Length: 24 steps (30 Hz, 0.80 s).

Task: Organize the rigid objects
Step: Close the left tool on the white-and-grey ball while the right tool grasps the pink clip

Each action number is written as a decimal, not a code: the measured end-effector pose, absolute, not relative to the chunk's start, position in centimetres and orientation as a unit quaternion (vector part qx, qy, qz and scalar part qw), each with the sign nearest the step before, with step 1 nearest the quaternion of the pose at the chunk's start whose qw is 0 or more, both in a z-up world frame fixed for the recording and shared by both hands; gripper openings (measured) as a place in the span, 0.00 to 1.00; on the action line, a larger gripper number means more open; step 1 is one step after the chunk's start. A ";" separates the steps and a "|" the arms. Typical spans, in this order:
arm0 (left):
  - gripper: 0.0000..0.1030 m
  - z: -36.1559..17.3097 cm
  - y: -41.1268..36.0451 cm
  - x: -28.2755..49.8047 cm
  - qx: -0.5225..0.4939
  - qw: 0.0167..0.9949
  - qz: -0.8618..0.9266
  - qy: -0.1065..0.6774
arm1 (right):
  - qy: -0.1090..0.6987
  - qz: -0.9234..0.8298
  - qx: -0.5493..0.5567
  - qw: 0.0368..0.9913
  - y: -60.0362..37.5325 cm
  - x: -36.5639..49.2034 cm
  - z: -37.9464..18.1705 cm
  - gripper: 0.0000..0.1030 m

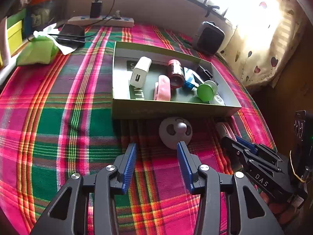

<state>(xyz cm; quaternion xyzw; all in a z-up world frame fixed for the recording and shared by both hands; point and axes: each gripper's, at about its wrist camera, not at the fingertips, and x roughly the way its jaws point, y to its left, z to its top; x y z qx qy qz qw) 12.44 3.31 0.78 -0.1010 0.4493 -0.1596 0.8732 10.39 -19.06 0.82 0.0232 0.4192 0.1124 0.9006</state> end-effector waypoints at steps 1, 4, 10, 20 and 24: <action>0.42 0.8 3.2 12.6 -0.106 0.873 -0.161 0.448 | 0.419 0.109 0.024 0.901 -19.5 10.4 0.8 0.22; 0.44 0.9 2.8 13.1 -0.112 0.873 -0.163 0.447 | 0.421 0.104 0.030 0.901 -20.6 10.4 0.9 0.22; 0.45 0.8 1.9 14.1 -0.110 0.872 -0.157 0.451 | 0.420 0.102 0.038 0.901 -22.4 10.4 0.9 0.22; 0.45 0.8 0.3 14.7 -0.087 0.879 -0.147 0.445 | 0.417 0.115 0.043 0.901 -23.1 10.6 0.8 0.22; 0.45 0.8 0.2 14.6 -0.087 0.882 -0.139 0.443 | 0.417 0.119 0.040 0.900 -23.1 10.7 0.8 0.22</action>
